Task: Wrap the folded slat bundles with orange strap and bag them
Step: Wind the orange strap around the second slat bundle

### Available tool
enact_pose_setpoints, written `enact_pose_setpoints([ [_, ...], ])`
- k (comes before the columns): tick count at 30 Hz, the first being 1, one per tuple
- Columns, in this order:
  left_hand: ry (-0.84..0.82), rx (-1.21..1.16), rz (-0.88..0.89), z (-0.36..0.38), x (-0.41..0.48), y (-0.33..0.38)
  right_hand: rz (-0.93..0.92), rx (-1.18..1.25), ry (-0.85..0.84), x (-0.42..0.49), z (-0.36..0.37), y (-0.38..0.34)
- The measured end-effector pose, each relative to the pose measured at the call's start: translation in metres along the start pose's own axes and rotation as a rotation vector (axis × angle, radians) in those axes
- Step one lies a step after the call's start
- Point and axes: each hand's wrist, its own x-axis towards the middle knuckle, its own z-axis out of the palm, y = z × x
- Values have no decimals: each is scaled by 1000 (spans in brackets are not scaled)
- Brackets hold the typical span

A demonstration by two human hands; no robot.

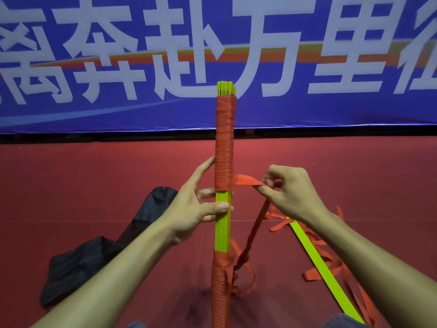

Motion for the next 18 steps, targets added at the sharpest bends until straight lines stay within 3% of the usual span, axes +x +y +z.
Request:
enact_pose_setpoints([
  [5,0,0,-2,0,0,0,64,94,-36,-1,0,1],
  [9,-2,10,0,0,1,0,191,531,-86,-3,-1,-5],
  [12,11,-12,-2,-2,2,-1,230,712,-91,-3,-1,-8],
  [15,36,-3,-4,-5,3,-2,236,765,-104,-2,-1,-7],
  [18,57,3,2,-5,2,-3,248,663,-89,-2,2,-5],
])
